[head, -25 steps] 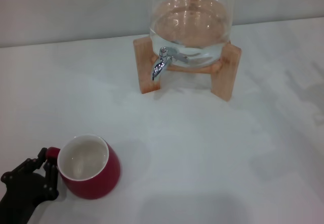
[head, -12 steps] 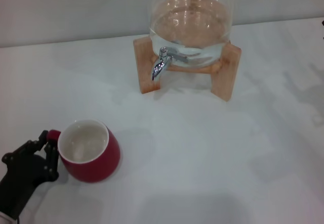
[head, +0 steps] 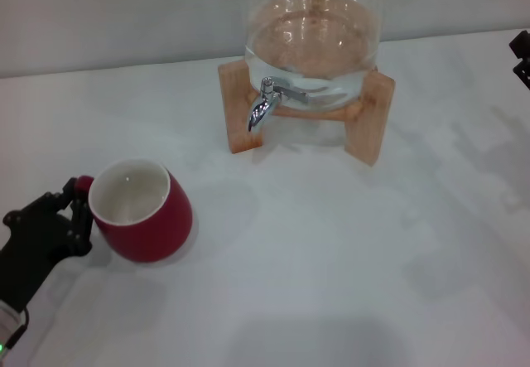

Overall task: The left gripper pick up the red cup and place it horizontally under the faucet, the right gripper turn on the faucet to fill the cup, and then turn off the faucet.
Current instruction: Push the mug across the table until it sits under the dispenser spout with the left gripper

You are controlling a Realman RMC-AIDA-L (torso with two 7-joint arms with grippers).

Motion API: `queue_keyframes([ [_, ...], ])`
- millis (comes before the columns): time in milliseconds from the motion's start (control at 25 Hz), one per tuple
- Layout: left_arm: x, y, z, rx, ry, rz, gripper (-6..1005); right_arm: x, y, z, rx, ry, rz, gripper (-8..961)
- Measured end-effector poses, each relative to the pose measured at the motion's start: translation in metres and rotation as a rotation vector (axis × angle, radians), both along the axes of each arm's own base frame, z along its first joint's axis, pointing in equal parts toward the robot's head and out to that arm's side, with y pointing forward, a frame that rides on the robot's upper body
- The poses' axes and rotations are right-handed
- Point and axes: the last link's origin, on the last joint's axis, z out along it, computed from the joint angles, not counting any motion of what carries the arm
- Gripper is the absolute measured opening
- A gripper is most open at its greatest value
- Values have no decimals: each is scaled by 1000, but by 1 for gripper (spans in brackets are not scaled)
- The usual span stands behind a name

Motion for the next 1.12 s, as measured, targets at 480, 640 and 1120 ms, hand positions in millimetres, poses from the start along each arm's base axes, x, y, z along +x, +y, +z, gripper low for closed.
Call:
queue_keyframes([
  [480, 21, 33, -7, -82, -16, -17, 129, -8, 4, -4, -22, 3, 39, 859],
  [640, 27, 41, -13, -117, -7, -19, 129, -9, 4, -4, -22, 3, 43, 860],
  [1120, 34, 52, -21, -163, 13, 3, 130, -10, 5, -2, -18, 2, 50, 860],
])
